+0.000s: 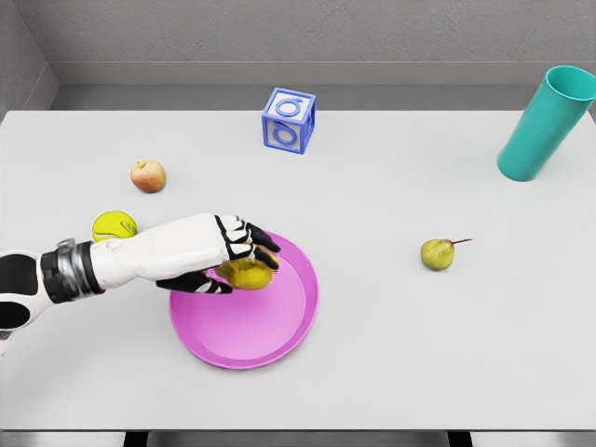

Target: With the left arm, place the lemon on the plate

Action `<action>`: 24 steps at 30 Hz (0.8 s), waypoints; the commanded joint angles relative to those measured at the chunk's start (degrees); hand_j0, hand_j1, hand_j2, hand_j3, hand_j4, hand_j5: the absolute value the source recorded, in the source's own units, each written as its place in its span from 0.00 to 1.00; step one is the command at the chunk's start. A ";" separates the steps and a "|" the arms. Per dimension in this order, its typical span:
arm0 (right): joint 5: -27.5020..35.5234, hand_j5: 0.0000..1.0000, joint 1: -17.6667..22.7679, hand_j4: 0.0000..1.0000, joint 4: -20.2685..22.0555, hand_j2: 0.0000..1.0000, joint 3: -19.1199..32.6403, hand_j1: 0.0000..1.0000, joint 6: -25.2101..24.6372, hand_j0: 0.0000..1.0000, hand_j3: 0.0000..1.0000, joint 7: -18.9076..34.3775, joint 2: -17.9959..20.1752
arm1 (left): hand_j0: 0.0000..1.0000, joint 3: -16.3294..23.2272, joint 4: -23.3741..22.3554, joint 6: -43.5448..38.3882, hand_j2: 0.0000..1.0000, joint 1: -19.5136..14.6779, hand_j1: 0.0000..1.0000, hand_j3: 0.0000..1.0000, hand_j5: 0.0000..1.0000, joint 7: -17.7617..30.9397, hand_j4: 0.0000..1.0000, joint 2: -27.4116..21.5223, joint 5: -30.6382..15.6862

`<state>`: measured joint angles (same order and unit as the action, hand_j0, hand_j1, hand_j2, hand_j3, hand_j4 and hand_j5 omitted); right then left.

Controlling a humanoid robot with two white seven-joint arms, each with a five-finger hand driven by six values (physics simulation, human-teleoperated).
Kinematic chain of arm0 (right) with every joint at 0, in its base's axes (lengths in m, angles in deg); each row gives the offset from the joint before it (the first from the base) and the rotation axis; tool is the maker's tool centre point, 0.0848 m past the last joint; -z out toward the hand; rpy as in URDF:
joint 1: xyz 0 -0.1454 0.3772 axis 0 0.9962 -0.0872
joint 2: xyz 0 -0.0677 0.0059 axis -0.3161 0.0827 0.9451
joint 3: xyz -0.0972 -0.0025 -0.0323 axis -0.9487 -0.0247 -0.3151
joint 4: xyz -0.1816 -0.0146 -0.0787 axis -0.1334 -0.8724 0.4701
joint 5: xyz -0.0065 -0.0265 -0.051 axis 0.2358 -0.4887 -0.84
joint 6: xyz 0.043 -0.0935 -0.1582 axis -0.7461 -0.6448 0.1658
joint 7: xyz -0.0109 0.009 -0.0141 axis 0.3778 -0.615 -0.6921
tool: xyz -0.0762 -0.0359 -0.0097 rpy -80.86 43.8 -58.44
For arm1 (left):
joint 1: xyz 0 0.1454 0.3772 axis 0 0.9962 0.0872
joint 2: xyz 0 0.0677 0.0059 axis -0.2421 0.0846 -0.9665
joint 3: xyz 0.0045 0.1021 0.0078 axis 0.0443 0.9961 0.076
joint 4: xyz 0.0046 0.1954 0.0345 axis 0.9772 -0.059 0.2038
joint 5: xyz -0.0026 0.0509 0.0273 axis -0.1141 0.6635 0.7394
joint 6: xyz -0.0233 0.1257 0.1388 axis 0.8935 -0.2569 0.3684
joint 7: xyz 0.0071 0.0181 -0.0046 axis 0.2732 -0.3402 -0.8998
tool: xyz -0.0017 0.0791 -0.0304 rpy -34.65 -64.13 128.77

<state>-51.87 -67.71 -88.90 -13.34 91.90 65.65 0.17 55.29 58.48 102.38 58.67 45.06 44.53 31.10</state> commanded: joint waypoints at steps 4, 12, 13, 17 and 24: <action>0.03 1.00 0.00 1.00 0.01 1.00 0.02 1.00 0.00 1.00 1.00 0.01 0.00 | 1.00 -0.27 0.02 -0.12 1.00 0.18 1.00 1.00 1.00 -0.14 1.00 -0.39 -0.52; 0.03 1.00 0.00 1.00 0.01 1.00 0.02 1.00 0.00 1.00 1.00 0.01 0.00 | 1.00 -4.75 -0.07 -0.12 1.00 0.53 1.00 1.00 1.00 -0.14 1.00 -5.04 -3.77; 0.03 1.00 0.00 1.00 0.01 1.00 0.02 1.00 0.00 1.00 1.00 0.01 0.00 | 1.00 -6.07 -0.07 -0.12 1.00 0.62 1.00 1.00 1.00 -0.14 1.00 -5.83 -3.95; 0.03 1.00 0.00 1.00 0.01 1.00 0.02 1.00 0.00 1.00 1.00 0.01 0.00 | 1.00 -11.43 -0.95 -0.12 1.00 3.95 1.00 1.00 1.00 -0.14 1.00 -9.26 -3.86; 0.03 1.00 0.00 1.00 0.01 1.00 0.02 1.00 0.00 1.00 1.00 0.01 0.00 | 1.00 -20.58 -2.27 -0.12 1.00 9.40 1.00 1.00 1.00 -0.14 1.00 -9.44 -3.86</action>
<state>-51.88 -67.71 -88.90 -13.34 91.90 65.65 0.17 36.89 56.40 102.36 67.99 44.95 35.34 27.69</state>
